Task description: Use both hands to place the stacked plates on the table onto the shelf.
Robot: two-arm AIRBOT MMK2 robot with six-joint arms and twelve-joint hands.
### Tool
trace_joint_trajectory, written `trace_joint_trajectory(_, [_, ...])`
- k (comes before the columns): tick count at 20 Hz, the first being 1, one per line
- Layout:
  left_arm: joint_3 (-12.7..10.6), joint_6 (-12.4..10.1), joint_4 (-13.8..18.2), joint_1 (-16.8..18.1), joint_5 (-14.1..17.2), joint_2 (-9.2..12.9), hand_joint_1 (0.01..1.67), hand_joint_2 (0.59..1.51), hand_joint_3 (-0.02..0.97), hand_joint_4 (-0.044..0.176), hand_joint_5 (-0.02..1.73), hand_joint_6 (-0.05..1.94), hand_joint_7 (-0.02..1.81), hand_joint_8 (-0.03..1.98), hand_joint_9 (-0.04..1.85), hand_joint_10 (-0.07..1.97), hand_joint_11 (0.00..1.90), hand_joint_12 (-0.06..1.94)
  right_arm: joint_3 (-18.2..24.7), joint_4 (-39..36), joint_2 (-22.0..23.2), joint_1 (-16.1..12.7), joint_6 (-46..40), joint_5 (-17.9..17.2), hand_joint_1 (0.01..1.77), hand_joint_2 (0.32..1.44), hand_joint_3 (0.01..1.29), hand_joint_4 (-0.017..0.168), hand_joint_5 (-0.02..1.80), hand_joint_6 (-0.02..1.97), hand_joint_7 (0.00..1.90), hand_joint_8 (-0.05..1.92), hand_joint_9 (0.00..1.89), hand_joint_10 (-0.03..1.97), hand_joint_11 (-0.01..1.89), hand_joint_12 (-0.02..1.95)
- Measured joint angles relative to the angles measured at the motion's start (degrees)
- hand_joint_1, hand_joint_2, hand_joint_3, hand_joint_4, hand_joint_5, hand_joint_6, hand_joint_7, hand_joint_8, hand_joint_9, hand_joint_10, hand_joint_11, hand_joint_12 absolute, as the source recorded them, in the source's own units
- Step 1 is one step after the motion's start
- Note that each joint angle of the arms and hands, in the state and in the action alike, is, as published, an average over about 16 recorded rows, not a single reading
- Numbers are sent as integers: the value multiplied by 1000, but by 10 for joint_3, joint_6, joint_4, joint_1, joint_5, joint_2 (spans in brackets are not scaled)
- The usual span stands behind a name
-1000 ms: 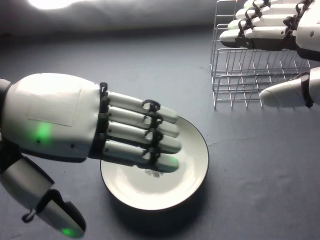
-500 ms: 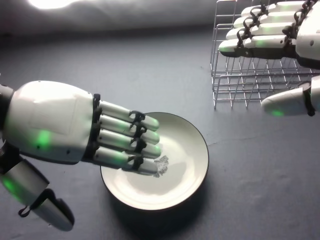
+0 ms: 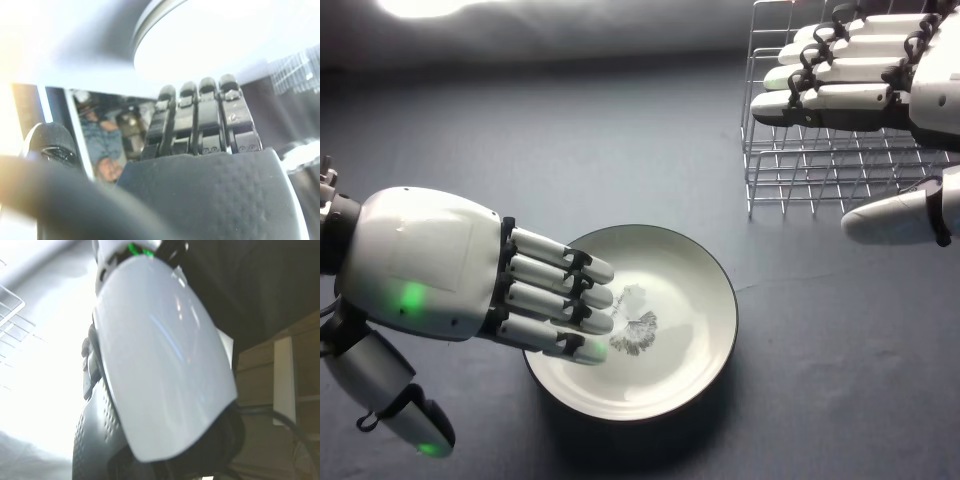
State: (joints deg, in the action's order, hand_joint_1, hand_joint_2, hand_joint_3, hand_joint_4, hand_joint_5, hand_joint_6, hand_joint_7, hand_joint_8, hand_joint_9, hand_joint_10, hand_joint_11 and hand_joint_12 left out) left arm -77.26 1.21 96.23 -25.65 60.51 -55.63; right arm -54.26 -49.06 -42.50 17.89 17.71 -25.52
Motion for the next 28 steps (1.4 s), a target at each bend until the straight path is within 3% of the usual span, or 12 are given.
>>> trace_joint_trajectory(28, [-94, 11, 42, -41, -6, -63, 17, 1116, 13, 0, 9, -21, 8, -2, 19, 7, 21, 0, 2, -1, -1, -4, 27, -13, 18, 1285, 15, 3, 105, 26, 92, 18, 47, 12, 22, 8])
